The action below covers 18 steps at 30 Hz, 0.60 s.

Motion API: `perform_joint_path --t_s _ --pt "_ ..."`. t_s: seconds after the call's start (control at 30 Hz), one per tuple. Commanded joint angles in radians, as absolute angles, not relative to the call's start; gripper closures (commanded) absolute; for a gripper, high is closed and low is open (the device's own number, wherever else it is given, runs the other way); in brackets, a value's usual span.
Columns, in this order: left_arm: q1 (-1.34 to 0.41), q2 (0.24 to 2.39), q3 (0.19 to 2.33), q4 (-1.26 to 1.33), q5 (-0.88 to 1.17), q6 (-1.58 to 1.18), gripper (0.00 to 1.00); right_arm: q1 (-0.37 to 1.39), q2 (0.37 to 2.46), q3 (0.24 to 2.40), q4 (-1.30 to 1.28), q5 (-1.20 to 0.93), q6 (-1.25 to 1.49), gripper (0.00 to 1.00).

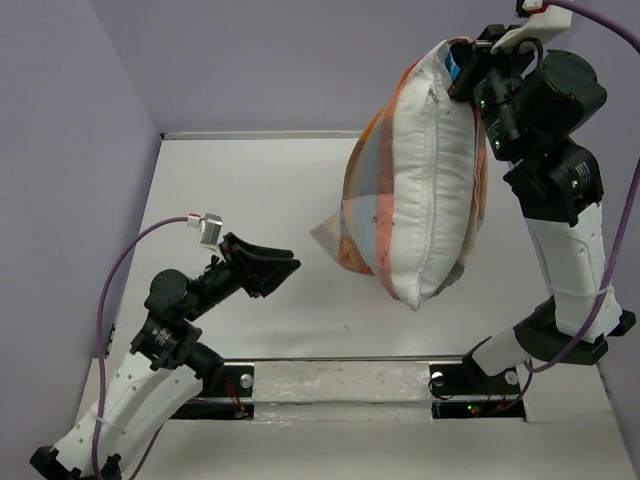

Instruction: Put the pillow into the pillowcase

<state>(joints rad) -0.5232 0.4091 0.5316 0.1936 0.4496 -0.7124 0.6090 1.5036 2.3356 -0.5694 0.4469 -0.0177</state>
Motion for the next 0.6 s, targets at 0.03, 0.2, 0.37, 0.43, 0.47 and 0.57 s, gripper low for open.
perform_joint_path --t_s 0.03,0.2,0.37,0.43,0.47,0.57 --pt "-0.822 0.555 0.676 0.348 0.297 -0.62 0.39 0.609 1.52 2.333 -0.471 0.48 -0.029 1.0" --pt "-1.178 0.693 0.779 0.338 -0.044 -0.477 0.36 0.609 1.525 2.307 -0.471 0.499 -0.044 1.0" --pt "-1.388 0.787 0.896 0.319 -0.408 -0.396 0.35 0.609 1.505 2.241 -0.454 0.486 -0.04 1.0" --pt "-1.471 0.859 0.94 0.313 -0.487 -0.341 0.32 0.6 1.502 2.227 -0.451 0.489 -0.04 1.0" --pt "-1.497 0.88 0.984 0.305 -0.577 -0.324 0.32 0.6 1.499 2.206 -0.449 0.489 -0.04 1.0" --pt "-1.603 0.933 1.028 0.308 -0.733 -0.249 0.31 0.6 1.474 2.16 -0.427 0.491 -0.038 1.0"
